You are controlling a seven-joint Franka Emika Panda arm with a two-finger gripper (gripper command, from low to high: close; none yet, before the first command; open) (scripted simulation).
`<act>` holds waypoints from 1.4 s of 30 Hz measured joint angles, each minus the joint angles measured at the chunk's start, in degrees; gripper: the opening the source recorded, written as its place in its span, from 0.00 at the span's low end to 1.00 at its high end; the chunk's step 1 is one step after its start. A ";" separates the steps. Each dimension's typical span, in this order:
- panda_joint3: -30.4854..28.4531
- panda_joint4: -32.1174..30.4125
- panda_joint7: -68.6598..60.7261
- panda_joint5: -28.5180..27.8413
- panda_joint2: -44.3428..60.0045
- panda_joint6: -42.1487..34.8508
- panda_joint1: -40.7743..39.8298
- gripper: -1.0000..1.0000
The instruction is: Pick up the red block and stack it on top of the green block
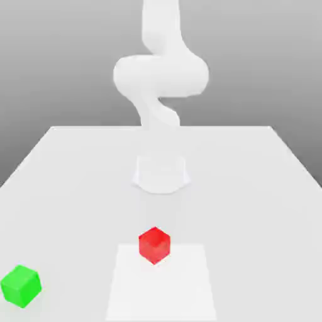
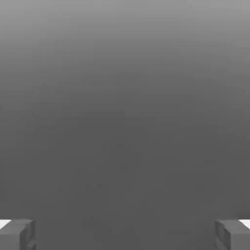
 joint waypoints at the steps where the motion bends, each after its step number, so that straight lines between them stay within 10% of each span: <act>1: 0.31 -1.80 1.64 0.43 1.74 1.39 -0.53 0.50; 16: 7.69 -29.31 30.61 3.04 29.86 23.30 -8.31 0.50; 23: 3.42 -30.80 41.55 -5.67 49.81 39.22 -6.66 0.50; 24: 2.29 -30.55 42.01 -6.24 51.75 40.87 -5.66 0.00; 42: 0.35 -27.65 32.35 0.09 38.86 25.03 -7.51 0.00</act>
